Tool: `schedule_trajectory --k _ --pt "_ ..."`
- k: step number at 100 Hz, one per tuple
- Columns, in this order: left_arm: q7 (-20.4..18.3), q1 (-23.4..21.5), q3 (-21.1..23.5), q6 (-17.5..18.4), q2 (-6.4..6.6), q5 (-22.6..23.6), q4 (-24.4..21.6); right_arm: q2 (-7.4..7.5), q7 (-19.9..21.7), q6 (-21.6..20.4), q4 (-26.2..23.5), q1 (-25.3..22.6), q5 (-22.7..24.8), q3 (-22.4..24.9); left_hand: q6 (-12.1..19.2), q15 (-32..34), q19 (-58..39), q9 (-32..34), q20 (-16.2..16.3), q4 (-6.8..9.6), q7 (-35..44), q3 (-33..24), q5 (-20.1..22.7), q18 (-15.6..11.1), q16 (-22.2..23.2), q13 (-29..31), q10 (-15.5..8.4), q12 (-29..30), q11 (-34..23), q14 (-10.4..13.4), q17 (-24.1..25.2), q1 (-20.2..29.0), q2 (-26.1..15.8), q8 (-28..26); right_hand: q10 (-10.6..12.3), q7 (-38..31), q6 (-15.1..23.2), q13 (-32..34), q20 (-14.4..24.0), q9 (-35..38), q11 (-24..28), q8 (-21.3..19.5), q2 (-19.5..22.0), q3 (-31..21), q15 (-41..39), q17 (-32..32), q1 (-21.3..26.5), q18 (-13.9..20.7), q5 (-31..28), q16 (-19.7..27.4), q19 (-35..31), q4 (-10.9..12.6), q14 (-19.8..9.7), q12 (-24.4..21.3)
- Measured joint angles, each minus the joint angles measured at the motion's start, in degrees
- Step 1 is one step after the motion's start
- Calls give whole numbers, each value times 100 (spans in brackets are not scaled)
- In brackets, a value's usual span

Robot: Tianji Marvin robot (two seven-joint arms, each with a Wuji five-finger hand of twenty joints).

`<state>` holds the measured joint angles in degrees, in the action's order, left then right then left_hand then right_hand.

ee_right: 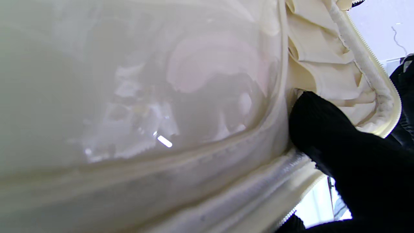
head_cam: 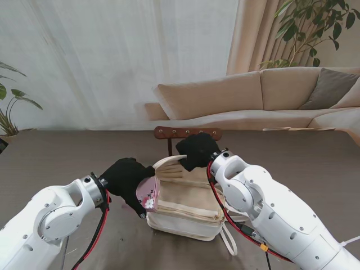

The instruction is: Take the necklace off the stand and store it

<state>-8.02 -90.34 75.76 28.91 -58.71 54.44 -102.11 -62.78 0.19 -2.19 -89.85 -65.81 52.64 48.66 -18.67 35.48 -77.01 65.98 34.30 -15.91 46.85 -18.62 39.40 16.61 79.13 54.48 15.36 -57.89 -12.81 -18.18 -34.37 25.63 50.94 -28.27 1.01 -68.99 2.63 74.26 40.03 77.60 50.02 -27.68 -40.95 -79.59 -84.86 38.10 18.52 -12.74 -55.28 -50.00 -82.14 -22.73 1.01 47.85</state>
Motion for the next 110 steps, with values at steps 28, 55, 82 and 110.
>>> schedule_trajectory --k 28,55,82,110 --pt "31 -79 15 -2 -8 8 -49 -11 170 502 62 183 -237 -107 0 1 0 0 0 0 0 0 0 0 0 0 0 0 0 0 0 0 0 0 -10 138 -80 43 0 59 12 -41 70 5 -97 0 48 -82 -132 -59 -62 5 31 0" --pt "40 -59 -93 -15 -3 -23 -29 -18 351 612 53 164 -473 -105 0 1 0 0 0 0 0 0 0 0 0 0 0 0 0 0 0 1 0 0 -31 203 -120 43 0 60 63 -97 147 7 -110 0 49 -140 -196 -62 -63 72 46 0" --pt "-48 -127 -16 -14 -15 11 -144 -21 354 1065 64 267 -173 -340 0 1 0 0 0 -1 0 0 0 0 0 0 -1 0 0 0 -1 1 0 0 -54 287 -147 43 0 62 138 -106 201 7 -121 0 49 -141 -298 -62 -144 173 62 0" --pt "-37 -421 245 -8 -17 170 -408 -36 409 1432 103 357 -176 -461 0 2 0 0 1 -1 0 0 0 0 0 0 -1 0 0 0 -1 2 0 0 -79 324 -184 43 0 62 139 -107 269 115 -121 0 52 -143 -302 -62 -145 179 82 -70"
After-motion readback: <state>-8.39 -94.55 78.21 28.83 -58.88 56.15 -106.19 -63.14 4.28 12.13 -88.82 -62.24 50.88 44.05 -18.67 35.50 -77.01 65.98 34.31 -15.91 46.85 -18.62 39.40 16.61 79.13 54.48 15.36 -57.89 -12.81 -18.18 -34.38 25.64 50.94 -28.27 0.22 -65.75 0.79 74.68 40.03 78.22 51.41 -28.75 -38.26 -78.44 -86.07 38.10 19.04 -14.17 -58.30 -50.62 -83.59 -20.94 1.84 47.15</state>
